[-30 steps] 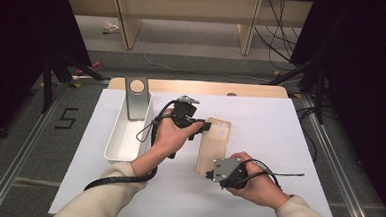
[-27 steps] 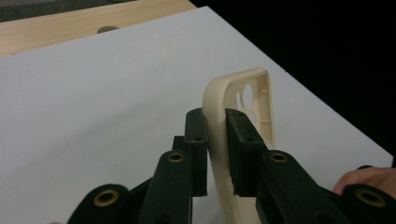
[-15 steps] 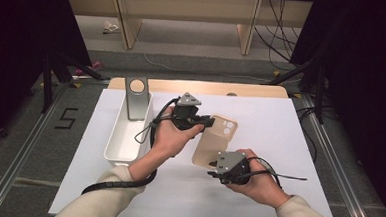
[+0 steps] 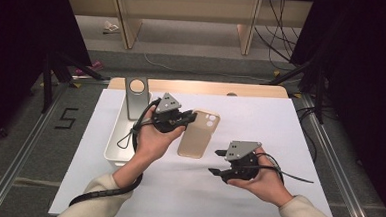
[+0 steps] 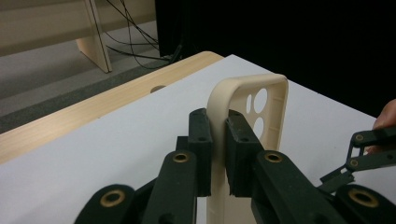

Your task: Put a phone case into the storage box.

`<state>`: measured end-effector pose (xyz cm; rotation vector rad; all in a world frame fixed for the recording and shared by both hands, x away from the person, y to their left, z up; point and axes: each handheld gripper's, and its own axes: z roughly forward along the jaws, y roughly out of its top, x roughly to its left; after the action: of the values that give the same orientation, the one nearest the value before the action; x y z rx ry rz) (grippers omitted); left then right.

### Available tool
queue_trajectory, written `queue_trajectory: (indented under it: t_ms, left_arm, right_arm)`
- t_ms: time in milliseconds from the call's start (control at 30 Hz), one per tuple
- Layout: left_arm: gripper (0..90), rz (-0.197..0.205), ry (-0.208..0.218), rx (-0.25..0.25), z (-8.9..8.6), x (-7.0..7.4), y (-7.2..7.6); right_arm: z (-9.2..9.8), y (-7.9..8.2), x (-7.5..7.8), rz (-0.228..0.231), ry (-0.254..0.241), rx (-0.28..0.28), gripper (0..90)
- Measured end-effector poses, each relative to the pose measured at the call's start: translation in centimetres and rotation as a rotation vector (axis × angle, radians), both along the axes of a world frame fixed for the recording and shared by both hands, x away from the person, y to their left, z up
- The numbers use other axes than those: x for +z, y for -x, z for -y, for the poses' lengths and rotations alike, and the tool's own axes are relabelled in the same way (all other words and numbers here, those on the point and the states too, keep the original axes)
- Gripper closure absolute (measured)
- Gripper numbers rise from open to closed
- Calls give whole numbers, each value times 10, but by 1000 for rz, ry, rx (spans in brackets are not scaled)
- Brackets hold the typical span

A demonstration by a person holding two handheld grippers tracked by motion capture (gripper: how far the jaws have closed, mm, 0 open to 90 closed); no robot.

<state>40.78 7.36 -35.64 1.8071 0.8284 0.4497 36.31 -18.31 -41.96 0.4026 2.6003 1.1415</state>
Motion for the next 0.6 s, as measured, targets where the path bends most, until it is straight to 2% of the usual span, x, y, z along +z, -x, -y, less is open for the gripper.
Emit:
queue_trajectory:
  t_ms: [167,467,600]
  left_arm:
    - [817,16,15,17,-11,-2,3]
    - [817,29,46,28,-25,-5,8]
    - [816,39,46,28,-28,-4,9]
  right_arm:
    - [9,-3,0,-21,-60,-41,363]
    - [23,-4,0,-39,-109,-94,320]
    - [31,-4,0,-40,-138,-119,307]
